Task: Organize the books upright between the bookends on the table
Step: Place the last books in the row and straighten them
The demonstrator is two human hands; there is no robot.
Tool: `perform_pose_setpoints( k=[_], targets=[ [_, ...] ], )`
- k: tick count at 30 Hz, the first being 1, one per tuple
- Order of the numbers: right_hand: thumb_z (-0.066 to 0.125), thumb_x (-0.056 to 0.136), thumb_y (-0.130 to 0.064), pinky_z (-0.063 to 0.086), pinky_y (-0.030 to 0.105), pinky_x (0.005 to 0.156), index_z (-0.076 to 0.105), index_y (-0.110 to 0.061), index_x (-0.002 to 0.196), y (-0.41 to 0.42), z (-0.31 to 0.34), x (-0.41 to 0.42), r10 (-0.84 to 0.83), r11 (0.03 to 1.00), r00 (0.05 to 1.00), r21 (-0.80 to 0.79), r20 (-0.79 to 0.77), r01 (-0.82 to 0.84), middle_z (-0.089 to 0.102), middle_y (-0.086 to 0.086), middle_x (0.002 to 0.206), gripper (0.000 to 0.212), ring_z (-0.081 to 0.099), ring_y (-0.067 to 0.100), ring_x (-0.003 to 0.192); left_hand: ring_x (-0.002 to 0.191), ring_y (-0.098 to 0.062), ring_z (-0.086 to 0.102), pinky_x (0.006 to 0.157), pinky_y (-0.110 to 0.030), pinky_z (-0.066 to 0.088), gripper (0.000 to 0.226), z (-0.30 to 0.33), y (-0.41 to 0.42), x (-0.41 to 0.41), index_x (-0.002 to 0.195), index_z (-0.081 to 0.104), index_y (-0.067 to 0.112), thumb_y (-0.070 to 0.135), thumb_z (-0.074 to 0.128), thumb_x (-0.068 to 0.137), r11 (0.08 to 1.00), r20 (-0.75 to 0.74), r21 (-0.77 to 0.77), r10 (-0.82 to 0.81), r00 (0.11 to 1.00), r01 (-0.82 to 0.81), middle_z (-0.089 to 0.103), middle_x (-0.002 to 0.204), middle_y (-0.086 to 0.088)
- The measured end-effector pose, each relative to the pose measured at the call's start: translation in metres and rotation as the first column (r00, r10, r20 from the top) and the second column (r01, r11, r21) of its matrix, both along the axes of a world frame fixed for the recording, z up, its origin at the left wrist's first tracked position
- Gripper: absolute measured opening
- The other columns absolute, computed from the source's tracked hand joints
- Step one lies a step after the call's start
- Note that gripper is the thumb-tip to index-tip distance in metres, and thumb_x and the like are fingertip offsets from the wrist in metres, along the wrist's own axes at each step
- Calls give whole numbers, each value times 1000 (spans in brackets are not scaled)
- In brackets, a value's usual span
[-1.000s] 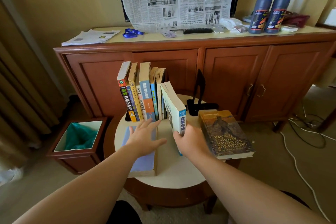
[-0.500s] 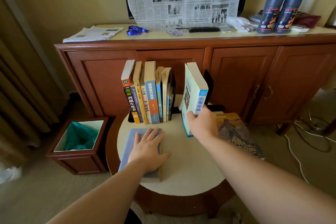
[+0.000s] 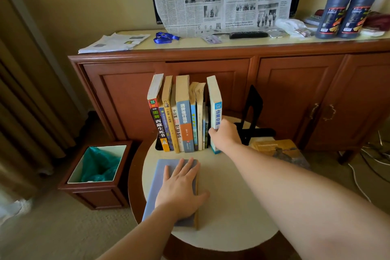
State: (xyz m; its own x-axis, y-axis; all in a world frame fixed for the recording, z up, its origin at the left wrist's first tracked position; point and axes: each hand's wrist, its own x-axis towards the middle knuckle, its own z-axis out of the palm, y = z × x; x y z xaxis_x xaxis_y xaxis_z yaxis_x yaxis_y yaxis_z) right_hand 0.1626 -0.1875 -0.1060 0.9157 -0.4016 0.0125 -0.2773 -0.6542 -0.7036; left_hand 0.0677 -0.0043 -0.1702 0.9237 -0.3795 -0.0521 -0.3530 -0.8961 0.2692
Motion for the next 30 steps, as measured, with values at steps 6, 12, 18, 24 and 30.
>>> perform_pose_setpoints(
  k=[6,12,18,24,30],
  targets=[
    [66,100,-27,57,39,81,53,-16,135,-2,1,17,137,990,990,-41,-30,-138,64,10,136,39,66,32,116,159,-12,-17,126,-54,-18,96,1,-1,-1,166,3,41,75,48,89,1000,-2,5,-7,1000,7,-7,174,15],
    [74,94,-20,61,43,87,45,-18,133,-8,-4,22,282,957,959,-57,-32,-283,66,7,129,49,69,29,113,160,-13,-17,126,-55,-17,99,3,-1,-1,166,4,41,75,49,86,1000,-13,12,-12,1000,12,-6,175,14],
    [74,94,-11,61,41,87,38,-19,134,-14,-3,29,341,937,938,-63,-56,-345,63,9,131,55,67,26,114,160,-13,-16,127,-56,-13,98,4,-1,-1,167,5,41,73,49,85,1000,-19,19,-8,1000,9,-5,175,14],
    [75,95,-18,58,46,97,36,-20,147,-16,-8,27,381,915,922,-112,-71,-387,60,7,142,65,62,28,127,160,-11,-12,128,-53,-13,101,7,-1,-3,167,6,38,72,52,84,1000,-22,-10,-2,1000,2,1,175,15],
    [71,97,-14,59,47,97,32,-19,148,-17,-11,18,330,934,939,-112,-96,-339,56,10,144,64,62,29,126,151,-13,18,128,-46,17,74,15,1,-9,158,32,33,46,58,90,962,-60,-252,91,994,-103,32,164,10]
  ],
)
